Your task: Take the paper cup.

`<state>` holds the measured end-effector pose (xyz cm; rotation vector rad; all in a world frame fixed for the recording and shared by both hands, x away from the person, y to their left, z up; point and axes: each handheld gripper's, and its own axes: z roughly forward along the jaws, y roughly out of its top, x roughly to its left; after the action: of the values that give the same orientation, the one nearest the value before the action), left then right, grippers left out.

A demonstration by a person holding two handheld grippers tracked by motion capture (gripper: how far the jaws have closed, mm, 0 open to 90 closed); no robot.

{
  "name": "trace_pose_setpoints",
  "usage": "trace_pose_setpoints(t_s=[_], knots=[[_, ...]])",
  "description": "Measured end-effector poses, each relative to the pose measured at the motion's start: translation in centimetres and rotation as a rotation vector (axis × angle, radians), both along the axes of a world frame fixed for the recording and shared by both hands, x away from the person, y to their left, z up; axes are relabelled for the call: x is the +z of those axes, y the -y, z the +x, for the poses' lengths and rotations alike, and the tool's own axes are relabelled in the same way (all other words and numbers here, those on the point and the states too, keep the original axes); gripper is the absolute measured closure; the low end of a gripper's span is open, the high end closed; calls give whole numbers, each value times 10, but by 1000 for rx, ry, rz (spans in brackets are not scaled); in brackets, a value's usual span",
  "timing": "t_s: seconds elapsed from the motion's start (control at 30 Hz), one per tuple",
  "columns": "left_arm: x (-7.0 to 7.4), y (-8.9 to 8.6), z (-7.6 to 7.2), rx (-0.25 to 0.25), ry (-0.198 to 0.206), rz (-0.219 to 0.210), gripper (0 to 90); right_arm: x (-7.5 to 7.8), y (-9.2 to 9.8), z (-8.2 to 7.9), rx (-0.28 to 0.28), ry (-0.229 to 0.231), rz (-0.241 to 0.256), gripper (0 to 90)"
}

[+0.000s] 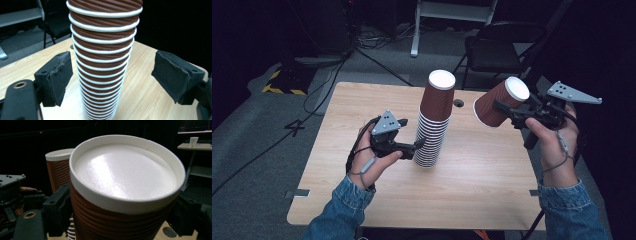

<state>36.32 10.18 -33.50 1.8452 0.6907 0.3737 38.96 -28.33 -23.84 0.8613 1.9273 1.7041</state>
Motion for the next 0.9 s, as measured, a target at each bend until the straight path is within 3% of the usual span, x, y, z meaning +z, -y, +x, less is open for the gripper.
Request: trace_pose_setpoints(t_s=[0.5,0.7,0.9], knots=[[-5,13,-7,-74,-20,-9,195,-44,-13,-1,21,-34,-19,194],[-10,18,-7,-121,-64,17,240,-59,-18,-5,21,-33,-30,193],[-15,25,-7,-158,-84,17,243,-73,-20,-7,20,-47,-33,193]])
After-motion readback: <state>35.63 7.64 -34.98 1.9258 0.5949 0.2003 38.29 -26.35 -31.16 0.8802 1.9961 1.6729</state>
